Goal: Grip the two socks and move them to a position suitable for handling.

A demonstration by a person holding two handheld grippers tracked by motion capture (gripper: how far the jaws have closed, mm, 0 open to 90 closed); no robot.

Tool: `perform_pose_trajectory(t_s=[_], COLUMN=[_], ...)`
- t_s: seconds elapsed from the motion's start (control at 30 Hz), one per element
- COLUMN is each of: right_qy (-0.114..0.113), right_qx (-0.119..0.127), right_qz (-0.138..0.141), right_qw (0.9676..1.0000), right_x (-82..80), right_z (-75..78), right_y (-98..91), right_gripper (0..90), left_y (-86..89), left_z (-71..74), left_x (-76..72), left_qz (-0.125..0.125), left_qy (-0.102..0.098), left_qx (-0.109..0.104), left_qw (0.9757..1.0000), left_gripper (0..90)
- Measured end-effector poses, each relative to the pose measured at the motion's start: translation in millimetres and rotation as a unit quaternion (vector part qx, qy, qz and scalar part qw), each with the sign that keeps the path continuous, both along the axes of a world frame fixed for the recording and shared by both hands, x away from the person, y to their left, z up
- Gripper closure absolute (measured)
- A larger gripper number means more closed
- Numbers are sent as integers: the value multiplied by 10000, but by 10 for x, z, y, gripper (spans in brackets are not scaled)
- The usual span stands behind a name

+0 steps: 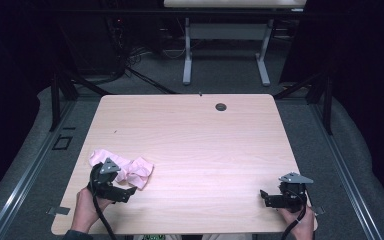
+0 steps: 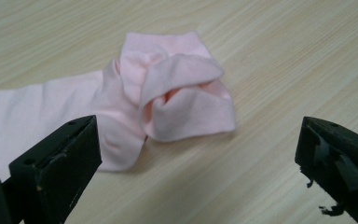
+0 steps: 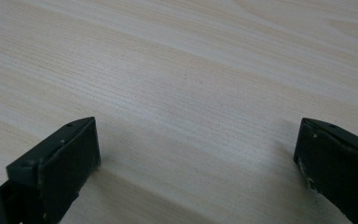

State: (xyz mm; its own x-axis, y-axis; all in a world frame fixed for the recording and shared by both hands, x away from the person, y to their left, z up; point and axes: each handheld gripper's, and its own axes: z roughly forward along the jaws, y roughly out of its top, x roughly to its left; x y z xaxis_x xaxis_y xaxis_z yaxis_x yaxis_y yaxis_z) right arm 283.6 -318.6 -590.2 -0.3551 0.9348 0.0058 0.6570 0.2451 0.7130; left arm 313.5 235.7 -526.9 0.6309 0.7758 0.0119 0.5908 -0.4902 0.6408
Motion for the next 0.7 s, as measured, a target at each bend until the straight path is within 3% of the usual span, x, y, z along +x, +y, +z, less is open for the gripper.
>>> perform_pose_trajectory(t_s=[0.17,0.33,0.7], right_qy=[5,7,7], right_qx=[-5,1,17], right_qz=[-1,-3,-38], right_qw=[10000,10000,10000], right_x=[0,0,-1], right_z=[1,1,0], right_y=[-2,-3,-3], right_gripper=[0,0,0], left_y=[-140,-265,-410], left_z=[20,-23,-202], left_x=[191,375,576], left_qz=[-186,-207,-357], left_qy=[53,226,784], left_qx=[174,376,986], left_qw=[9997,9988,9914], left_gripper=[20,155,452])
